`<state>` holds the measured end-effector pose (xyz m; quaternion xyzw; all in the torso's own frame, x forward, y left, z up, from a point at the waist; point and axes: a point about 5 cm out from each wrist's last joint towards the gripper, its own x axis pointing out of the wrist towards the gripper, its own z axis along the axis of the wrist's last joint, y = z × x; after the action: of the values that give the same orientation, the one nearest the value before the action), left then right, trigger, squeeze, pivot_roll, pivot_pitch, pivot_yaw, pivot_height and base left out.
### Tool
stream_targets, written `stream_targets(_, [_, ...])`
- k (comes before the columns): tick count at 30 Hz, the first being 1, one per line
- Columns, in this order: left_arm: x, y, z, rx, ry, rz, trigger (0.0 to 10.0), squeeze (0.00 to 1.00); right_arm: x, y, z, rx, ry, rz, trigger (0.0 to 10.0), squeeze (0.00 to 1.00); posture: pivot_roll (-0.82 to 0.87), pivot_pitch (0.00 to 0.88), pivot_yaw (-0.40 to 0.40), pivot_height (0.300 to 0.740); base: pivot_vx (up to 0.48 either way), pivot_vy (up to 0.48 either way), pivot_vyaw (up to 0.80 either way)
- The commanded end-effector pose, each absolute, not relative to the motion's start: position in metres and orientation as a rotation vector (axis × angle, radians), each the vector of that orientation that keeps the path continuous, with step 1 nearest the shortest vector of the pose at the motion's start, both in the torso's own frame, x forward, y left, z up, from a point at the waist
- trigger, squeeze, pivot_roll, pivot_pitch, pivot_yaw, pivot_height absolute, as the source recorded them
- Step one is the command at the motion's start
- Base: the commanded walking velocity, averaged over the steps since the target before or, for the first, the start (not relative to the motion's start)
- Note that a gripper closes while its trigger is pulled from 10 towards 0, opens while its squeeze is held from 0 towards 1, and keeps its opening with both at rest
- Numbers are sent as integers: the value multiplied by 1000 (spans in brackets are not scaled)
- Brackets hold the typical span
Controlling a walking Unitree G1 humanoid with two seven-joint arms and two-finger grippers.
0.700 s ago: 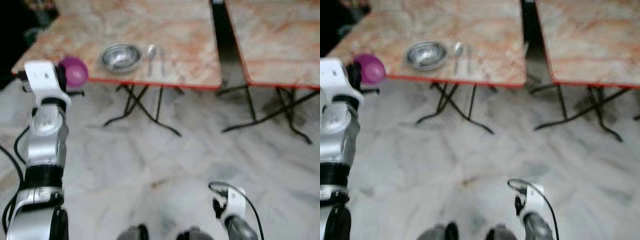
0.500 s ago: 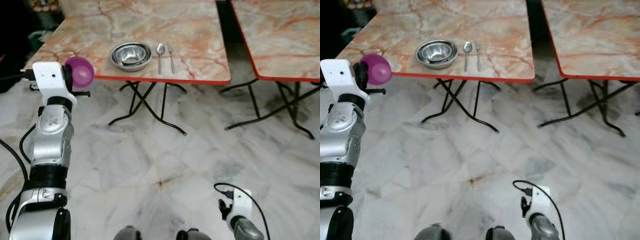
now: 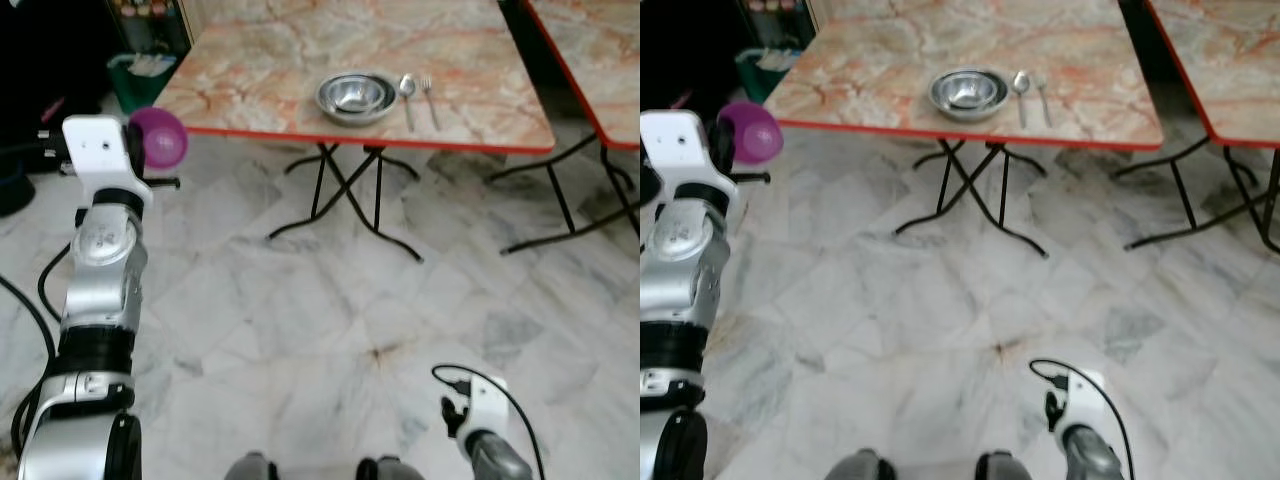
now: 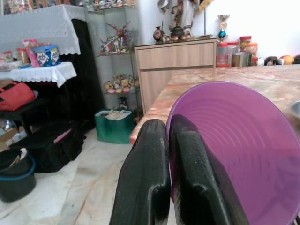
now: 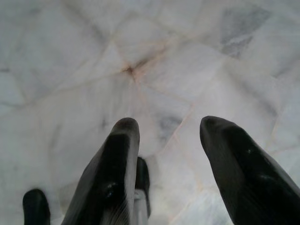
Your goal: Setting the table
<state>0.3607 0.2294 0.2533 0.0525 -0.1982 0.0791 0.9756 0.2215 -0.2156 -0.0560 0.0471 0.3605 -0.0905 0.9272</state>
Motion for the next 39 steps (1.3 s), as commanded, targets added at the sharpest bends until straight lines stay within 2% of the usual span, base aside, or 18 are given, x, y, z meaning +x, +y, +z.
stream_targets(1, [357, 238, 255, 119, -407, 187, 10000, 0, 216, -205, -62, 115, 767, -168, 10000, 0, -11, 196, 0, 740, 0, 480, 0])
stream_targets(7, [357, 237, 256, 119, -407, 182, 10000, 0, 217, -204, -62, 117, 766, -167, 10000, 0, -10, 196, 1, 740, 0, 480, 0])
stream_targets(20, [358, 236, 254, 93, -390, 158, 10000, 0, 216, -199, -63, 121, 773, -165, 10000, 0, -10, 196, 3, 740, 0, 0, 0])
stream_targets(25, [359, 234, 255, 102, -387, 145, 10000, 0, 217, -198, -63, 125, 776, -169, 10000, 0, -9, 192, 4, 740, 380, 0, -635])
stream_targets(39, [359, 234, 255, 101, -389, 142, 10000, 0, 217, -197, -63, 118, 773, -164, 10000, 0, -6, 193, 4, 740, 424, 0, 0])
